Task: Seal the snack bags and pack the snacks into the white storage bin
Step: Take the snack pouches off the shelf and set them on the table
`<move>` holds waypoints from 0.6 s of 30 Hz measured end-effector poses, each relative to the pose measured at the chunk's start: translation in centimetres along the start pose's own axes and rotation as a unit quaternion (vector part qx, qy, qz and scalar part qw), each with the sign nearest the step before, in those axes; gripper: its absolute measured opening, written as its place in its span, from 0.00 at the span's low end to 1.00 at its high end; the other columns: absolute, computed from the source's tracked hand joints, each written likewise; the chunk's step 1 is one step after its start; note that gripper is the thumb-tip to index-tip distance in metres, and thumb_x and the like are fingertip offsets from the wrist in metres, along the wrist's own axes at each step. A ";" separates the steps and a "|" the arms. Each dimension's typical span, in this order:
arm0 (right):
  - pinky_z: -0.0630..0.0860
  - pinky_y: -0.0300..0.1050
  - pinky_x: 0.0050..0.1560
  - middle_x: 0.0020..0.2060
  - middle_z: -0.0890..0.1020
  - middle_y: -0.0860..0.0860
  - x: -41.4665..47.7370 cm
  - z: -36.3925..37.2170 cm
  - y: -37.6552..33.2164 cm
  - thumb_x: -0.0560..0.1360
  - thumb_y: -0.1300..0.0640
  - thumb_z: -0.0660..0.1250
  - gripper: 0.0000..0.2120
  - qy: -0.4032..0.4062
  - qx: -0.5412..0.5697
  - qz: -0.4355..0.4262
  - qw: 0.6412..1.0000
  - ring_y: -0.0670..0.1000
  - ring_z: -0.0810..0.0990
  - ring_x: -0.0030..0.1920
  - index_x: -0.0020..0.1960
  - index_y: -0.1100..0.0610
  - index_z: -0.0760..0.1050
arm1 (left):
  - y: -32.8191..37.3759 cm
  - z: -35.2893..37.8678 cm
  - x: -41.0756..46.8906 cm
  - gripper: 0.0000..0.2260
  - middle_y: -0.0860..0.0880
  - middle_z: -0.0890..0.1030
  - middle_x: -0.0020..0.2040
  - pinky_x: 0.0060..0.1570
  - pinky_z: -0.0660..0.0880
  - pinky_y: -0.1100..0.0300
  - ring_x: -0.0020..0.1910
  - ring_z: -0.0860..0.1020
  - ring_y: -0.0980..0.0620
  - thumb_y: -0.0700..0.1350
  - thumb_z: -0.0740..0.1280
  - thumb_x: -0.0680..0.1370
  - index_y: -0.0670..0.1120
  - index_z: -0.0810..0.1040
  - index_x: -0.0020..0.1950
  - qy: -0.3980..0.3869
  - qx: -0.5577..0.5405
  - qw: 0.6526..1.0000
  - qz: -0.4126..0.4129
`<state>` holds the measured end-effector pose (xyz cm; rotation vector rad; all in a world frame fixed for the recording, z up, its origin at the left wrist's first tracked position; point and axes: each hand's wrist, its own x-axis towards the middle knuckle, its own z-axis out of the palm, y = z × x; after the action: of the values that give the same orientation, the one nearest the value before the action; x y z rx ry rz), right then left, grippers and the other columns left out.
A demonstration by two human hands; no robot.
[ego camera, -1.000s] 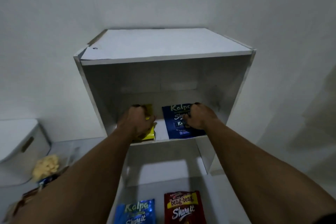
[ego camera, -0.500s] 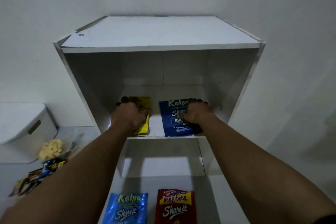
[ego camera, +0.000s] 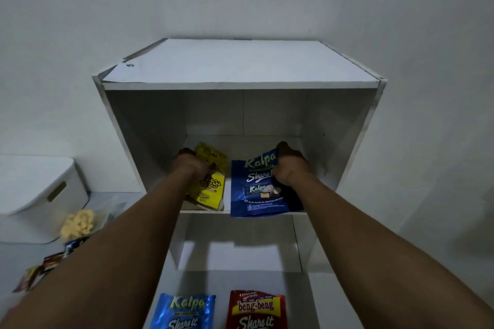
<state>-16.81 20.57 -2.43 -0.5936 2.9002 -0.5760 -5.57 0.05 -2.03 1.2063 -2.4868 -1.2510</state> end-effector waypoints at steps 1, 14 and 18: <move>0.76 0.47 0.49 0.61 0.78 0.59 -0.2 -0.3 0.0 0.76 0.62 0.66 0.26 0.006 0.003 -0.004 1.000 0.59 0.79 0.58 0.71 0.58 0.63 | 0.1 -0.1 0.1 0.10 0.41 0.84 0.51 0.50 0.80 0.51 0.45 0.82 0.45 0.46 0.75 0.73 0.44 0.79 0.49 -0.010 -0.022 1.000 0.003; 0.76 0.45 0.46 0.54 0.79 0.57 -5.2 -4.3 -1.8 0.77 0.65 0.66 0.18 0.062 0.054 -0.042 0.996 0.55 0.78 0.50 0.65 0.57 0.71 | 0.6 -3.8 -2.3 0.08 0.39 0.81 0.46 0.47 0.75 0.52 0.46 0.79 0.43 0.36 0.68 0.77 0.43 0.77 0.38 -0.055 -0.128 0.988 0.069; 0.78 0.49 0.48 0.55 0.81 0.57 -9.3 -5.1 -3.0 0.75 0.63 0.68 0.15 0.114 0.050 -0.025 0.992 0.58 0.79 0.53 0.60 0.55 0.72 | 0.3 -5.4 -3.6 0.03 0.40 0.82 0.49 0.47 0.77 0.52 0.48 0.81 0.41 0.39 0.70 0.76 0.42 0.81 0.49 -0.094 -0.155 0.978 0.100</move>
<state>-8.25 23.52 3.87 -0.6266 3.0505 -0.8438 -1.04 -0.82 2.57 0.7753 -2.3404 -1.6820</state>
